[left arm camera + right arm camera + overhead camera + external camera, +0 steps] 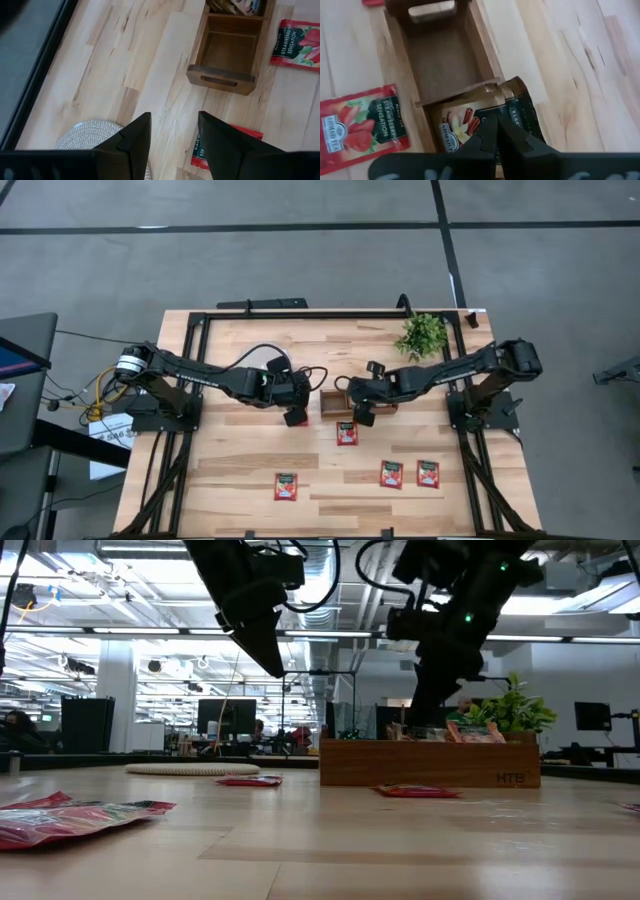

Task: Pick & Place Tea
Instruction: Put the brown tea bag into the middle section of the wooden organizer, then put the red tea bag into the left section of the wooden organizer

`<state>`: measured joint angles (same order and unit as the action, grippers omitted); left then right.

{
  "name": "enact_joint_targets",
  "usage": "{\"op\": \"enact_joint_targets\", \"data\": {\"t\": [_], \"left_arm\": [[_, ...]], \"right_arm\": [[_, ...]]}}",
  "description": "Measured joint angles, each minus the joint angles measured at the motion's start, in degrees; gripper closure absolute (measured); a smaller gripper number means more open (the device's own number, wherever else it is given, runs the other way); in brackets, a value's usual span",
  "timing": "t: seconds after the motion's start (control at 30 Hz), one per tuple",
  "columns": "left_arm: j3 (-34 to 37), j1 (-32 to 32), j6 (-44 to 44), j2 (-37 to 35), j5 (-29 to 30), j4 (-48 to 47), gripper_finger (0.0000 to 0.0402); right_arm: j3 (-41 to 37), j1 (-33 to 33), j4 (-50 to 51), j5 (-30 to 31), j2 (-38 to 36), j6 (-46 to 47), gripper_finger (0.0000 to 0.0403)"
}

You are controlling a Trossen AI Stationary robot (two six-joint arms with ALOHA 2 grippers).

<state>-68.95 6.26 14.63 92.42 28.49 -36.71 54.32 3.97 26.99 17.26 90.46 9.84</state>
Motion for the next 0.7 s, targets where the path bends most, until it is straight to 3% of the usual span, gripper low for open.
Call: {"op": "enact_joint_targets", "data": {"t": [0.2,0.57,0.7], "left_arm": [[0.0,0.0,0.07,0.0,0.0,0.02,0.0245],[0.0,0.0,0.07,0.0,-0.04,-0.05,0.0245],[0.0,0.0,0.05,0.0,-0.04,-1.52,0.0245]], "right_arm": [[1.32,0.14,-0.37,-0.39,1.55,-1.36,0.0403],[5.96,1.64,5.31,-0.71,-4.91,-1.33,0.0403],[7.55,4.9,6.73,-9.91,-9.32,-2.56,0.0403]]}}
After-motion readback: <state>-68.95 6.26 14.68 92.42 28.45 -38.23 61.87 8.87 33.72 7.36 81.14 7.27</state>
